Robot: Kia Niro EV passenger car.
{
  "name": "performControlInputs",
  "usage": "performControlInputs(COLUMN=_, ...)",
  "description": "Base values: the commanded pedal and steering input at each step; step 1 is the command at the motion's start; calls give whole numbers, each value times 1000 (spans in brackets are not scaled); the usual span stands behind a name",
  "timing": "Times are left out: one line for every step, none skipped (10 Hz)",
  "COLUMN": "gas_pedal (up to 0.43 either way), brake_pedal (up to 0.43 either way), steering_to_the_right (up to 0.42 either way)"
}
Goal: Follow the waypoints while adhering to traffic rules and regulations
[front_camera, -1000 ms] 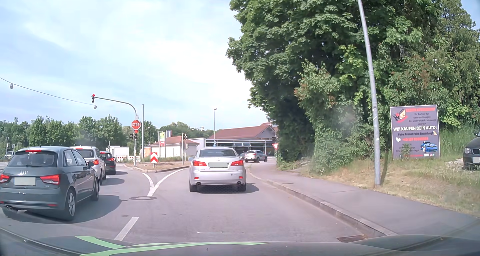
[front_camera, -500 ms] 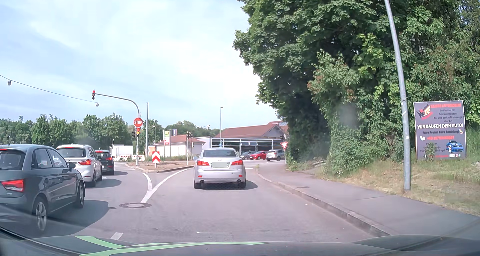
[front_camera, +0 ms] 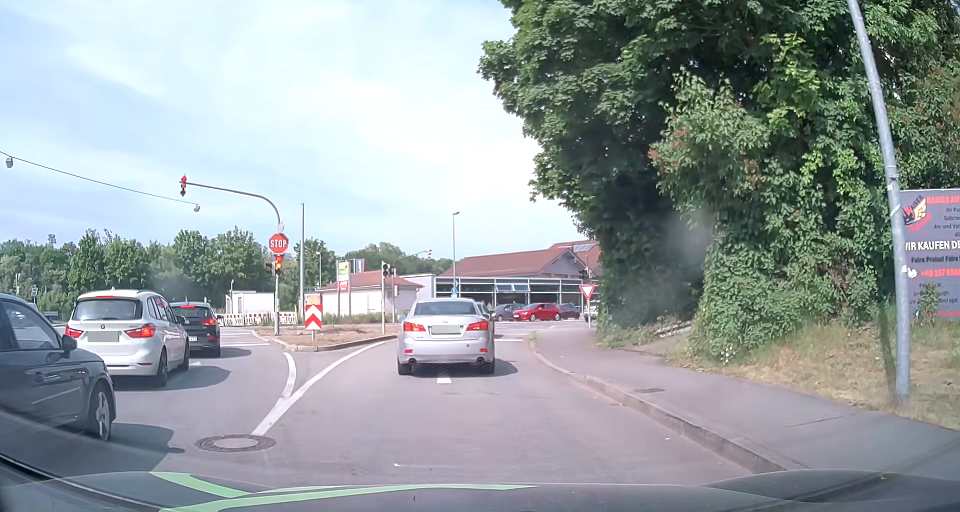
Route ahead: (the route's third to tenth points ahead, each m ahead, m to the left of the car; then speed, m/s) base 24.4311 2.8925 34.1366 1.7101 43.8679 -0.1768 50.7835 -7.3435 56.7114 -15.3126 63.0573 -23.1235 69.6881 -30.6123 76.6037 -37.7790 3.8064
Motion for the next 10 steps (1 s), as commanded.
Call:
performControlInputs(gas_pedal=228, brake_pedal=0, steering_to_the_right=-58)
performControlInputs(gas_pedal=228, brake_pedal=0, steering_to_the_right=-56)
performControlInputs(gas_pedal=228, brake_pedal=0, steering_to_the_right=-55)
performControlInputs(gas_pedal=228, brake_pedal=0, steering_to_the_right=-54)
performControlInputs(gas_pedal=228, brake_pedal=0, steering_to_the_right=-53)
performControlInputs(gas_pedal=228, brake_pedal=0, steering_to_the_right=-49)
performControlInputs(gas_pedal=220, brake_pedal=0, steering_to_the_right=-42)
performControlInputs(gas_pedal=209, brake_pedal=0, steering_to_the_right=-34)
performControlInputs(gas_pedal=189, brake_pedal=0, steering_to_the_right=-29)
performControlInputs(gas_pedal=189, brake_pedal=0, steering_to_the_right=-25)
